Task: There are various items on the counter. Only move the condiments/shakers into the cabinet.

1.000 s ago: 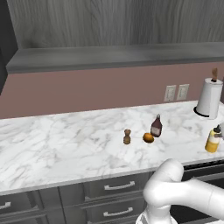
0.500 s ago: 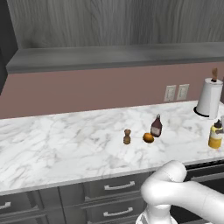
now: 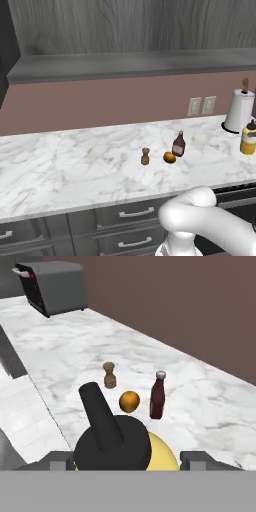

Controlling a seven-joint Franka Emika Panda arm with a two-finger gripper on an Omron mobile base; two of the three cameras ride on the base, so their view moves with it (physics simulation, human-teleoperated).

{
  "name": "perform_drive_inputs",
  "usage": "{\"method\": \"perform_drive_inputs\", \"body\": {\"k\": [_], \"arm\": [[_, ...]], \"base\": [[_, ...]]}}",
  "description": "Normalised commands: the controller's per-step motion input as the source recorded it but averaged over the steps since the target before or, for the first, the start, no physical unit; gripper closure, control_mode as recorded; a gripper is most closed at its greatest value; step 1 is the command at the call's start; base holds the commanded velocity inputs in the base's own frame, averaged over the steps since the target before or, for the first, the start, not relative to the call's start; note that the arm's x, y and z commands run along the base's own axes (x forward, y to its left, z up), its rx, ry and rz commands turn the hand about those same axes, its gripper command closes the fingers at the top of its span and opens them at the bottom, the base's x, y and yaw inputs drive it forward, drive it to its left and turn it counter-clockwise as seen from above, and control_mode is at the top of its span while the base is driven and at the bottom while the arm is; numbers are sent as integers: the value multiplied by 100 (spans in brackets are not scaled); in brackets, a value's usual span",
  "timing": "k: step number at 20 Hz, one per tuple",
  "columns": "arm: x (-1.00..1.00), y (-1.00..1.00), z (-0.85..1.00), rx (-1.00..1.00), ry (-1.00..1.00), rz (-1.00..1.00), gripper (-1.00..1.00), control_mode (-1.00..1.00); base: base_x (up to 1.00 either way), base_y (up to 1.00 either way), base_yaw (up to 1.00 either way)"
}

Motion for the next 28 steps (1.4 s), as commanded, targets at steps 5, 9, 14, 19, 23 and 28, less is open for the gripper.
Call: {"method": "perform_drive_inputs", "body": {"k": [5, 9, 14, 19, 23, 28], "arm": [[-31, 14, 100, 0, -12, 0, 100, -100], [-31, 18, 100, 0, -13, 0, 100, -100], [-26, 23, 100, 0, -16, 0, 100, -100], [-26, 55, 93, -11, -18, -1, 100, -100], [-17, 46, 56, -14, -11, -2, 100, -100], [0, 12, -1, 2, 0, -1, 100, -100]], "base": [[0, 0, 0], [0, 0, 0], [0, 0, 0], [0, 0, 0], [0, 0, 0], [0, 0, 0]]}}
